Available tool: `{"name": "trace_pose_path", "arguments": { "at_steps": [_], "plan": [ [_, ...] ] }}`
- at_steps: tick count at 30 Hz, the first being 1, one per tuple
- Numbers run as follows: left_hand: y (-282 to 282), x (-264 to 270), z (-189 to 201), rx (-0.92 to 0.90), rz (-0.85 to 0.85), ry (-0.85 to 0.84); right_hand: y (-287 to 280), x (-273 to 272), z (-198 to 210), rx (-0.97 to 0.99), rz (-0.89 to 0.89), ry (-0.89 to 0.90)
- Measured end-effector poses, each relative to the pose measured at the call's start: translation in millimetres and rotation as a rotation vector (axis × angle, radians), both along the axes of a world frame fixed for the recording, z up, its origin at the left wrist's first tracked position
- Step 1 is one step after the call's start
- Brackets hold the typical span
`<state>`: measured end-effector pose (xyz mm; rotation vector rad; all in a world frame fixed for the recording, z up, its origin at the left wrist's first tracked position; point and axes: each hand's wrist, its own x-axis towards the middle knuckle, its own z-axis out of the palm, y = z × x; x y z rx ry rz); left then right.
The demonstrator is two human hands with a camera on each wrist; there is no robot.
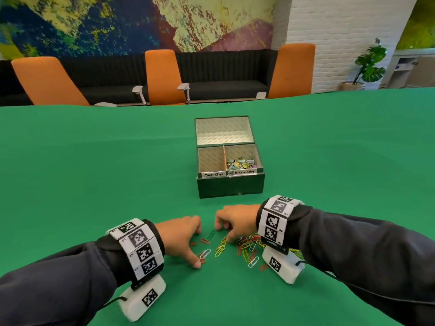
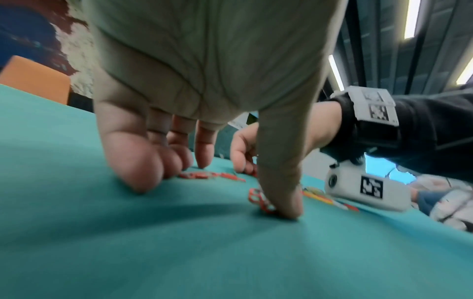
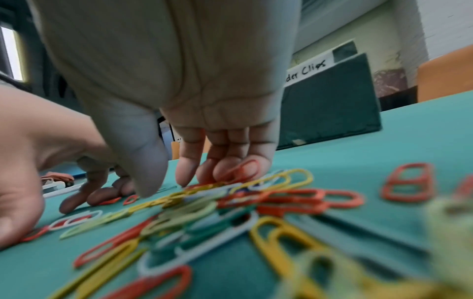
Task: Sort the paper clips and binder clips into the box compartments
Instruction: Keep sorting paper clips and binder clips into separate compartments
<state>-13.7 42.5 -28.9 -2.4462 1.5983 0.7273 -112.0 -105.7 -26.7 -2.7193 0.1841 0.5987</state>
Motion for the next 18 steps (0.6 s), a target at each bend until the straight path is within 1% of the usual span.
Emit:
{"name": "trace_pose_path", "arguments": {
  "at_steps": [5, 6, 8, 10, 12, 15, 17, 18],
  "plan": [
    [-17.4, -15.2, -0.2, 0.003, -0.032, 0.008, -20.1, -25.2, 4.6, 0.030, -0.030, 0.071],
    [-21.9, -18.9, 0.0, 0.003, -0.040, 0.009, -26.1, -32.1, 7.7, 0.039, -0.042, 0.073],
    [-31.7, -25.9, 0.4, -0.010, -0.054, 0.014, -41.0, -46.9, 15.5, 0.060, -0.103, 0.012],
    [-43.3, -33.2, 0.1, -0.022, -0.078, 0.013, -61.2, -63.9, 22.0, 0.102, -0.246, -0.063],
    [-55.7, -41.9, -0.6, -0.038, -0.102, 0.021, -85.2, -85.9, 23.6, 0.107, -0.428, -0.068],
    [-71.6, -54.1, -3.3, -0.071, -0.126, 0.067, -109.2, -122.2, 19.3, 0.019, -0.642, 0.064],
    [-80.5, -59.8, -4.0, -0.091, -0.110, 0.132, -109.4, -139.0, 14.8, -0.044, -0.689, 0.159],
    [-83.8, -61.8, -3.2, -0.098, -0.104, 0.160, -107.0, -143.8, 11.3, -0.035, -0.704, 0.179]
  ]
}}
